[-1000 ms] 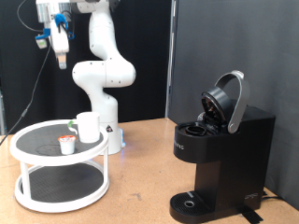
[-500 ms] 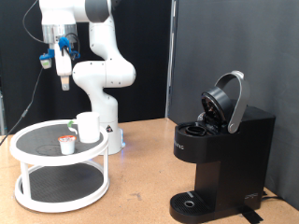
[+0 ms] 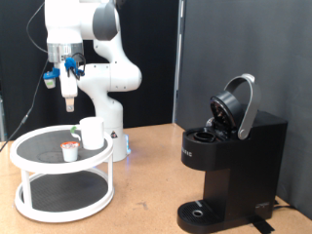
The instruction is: Make a cup of coffee with the keurig machine
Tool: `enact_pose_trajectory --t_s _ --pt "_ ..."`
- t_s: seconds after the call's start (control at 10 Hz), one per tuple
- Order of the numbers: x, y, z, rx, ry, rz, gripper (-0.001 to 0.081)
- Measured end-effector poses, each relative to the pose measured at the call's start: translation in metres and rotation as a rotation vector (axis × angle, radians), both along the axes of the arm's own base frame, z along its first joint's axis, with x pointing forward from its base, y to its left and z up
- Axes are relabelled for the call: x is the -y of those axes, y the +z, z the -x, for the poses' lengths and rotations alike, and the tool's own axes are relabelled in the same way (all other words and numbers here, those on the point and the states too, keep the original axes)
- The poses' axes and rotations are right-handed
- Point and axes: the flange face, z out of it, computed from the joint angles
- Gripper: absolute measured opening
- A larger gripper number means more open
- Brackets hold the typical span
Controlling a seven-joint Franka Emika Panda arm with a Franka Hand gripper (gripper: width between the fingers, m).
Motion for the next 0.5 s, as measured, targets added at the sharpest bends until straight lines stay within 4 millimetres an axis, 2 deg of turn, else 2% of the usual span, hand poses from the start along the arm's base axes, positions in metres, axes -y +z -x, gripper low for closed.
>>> enact_pose_trajectory --t_s 0.5 --pt "0.002 -0.038 -0.007 -0.003 0.002 0.043 0.0734"
